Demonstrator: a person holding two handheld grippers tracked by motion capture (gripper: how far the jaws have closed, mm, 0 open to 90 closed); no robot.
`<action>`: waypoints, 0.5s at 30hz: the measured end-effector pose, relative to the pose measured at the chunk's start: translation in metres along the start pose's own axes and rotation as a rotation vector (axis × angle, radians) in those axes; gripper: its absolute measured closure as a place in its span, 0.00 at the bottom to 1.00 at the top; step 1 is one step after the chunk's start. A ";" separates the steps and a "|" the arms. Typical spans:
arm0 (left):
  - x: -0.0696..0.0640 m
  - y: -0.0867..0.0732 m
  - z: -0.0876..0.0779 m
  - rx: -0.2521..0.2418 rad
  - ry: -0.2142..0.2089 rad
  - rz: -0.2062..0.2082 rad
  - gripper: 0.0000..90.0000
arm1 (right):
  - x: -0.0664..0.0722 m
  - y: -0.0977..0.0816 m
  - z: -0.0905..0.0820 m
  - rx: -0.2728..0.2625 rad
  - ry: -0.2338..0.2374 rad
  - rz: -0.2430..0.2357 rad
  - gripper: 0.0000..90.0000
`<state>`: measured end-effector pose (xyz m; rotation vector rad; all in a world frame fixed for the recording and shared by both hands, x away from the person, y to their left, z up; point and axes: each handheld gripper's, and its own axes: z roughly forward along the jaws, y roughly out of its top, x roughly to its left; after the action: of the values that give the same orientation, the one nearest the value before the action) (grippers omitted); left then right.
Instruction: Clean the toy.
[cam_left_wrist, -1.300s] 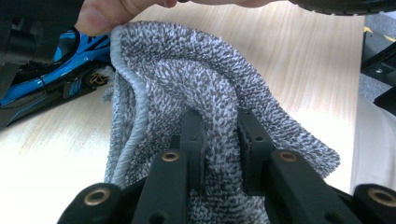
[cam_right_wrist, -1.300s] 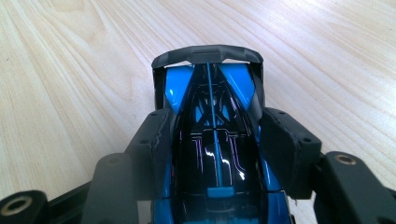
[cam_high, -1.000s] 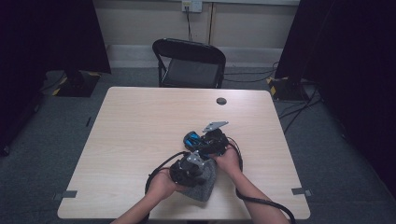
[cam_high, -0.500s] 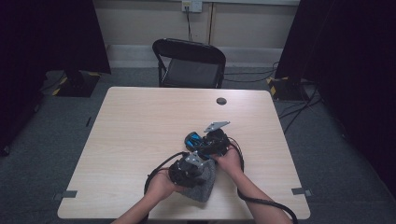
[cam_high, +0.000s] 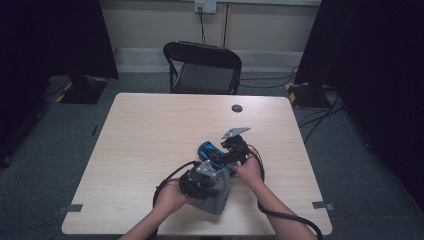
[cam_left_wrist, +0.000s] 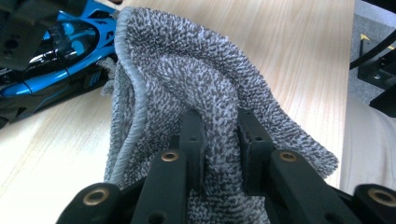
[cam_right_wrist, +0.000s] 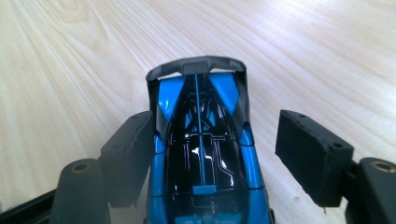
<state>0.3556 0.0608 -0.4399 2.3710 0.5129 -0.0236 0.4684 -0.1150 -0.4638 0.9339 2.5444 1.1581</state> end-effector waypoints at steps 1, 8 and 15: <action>-0.001 0.001 -0.001 -0.003 -0.002 0.003 0.83 | 0.000 0.001 -0.002 -0.003 0.005 -0.004 0.29; -0.007 0.012 -0.007 -0.032 -0.015 0.027 0.83 | -0.009 -0.003 -0.015 -0.018 0.006 0.012 0.26; -0.013 0.024 0.019 -0.010 -0.037 0.090 0.83 | -0.018 -0.008 -0.036 -0.062 0.003 0.038 0.27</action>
<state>0.3543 0.0281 -0.4369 2.3766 0.3869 -0.0236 0.4643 -0.1523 -0.4467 0.9701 2.4877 1.2424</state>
